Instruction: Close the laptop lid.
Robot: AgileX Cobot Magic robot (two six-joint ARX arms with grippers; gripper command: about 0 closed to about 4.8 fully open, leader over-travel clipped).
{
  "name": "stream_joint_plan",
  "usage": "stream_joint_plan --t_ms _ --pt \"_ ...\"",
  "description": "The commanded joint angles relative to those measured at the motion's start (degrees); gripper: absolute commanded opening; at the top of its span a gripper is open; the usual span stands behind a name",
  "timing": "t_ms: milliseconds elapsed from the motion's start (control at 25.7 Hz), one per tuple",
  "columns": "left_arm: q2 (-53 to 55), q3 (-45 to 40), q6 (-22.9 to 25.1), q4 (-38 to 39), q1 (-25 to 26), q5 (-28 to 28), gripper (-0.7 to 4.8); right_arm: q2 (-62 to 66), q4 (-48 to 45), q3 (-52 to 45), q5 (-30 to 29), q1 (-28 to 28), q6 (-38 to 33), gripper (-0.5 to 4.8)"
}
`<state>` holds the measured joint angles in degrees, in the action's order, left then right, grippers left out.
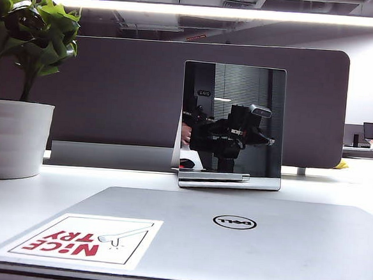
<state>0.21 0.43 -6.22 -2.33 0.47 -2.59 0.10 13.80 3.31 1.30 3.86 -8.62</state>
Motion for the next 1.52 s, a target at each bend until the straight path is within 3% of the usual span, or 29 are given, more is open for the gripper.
stream_joint_plan --t_ms 39,1516 --pt "0.02 0.07 0.20 -0.48 0.02 -0.20 -0.03 0.02 -5.03 -1.88 -0.15 -1.27 -0.63 -0.04" --pt "0.02 0.07 0.17 -0.44 0.02 -0.22 -0.03 0.02 -6.82 -2.86 2.51 -3.61 -0.31 -0.04"
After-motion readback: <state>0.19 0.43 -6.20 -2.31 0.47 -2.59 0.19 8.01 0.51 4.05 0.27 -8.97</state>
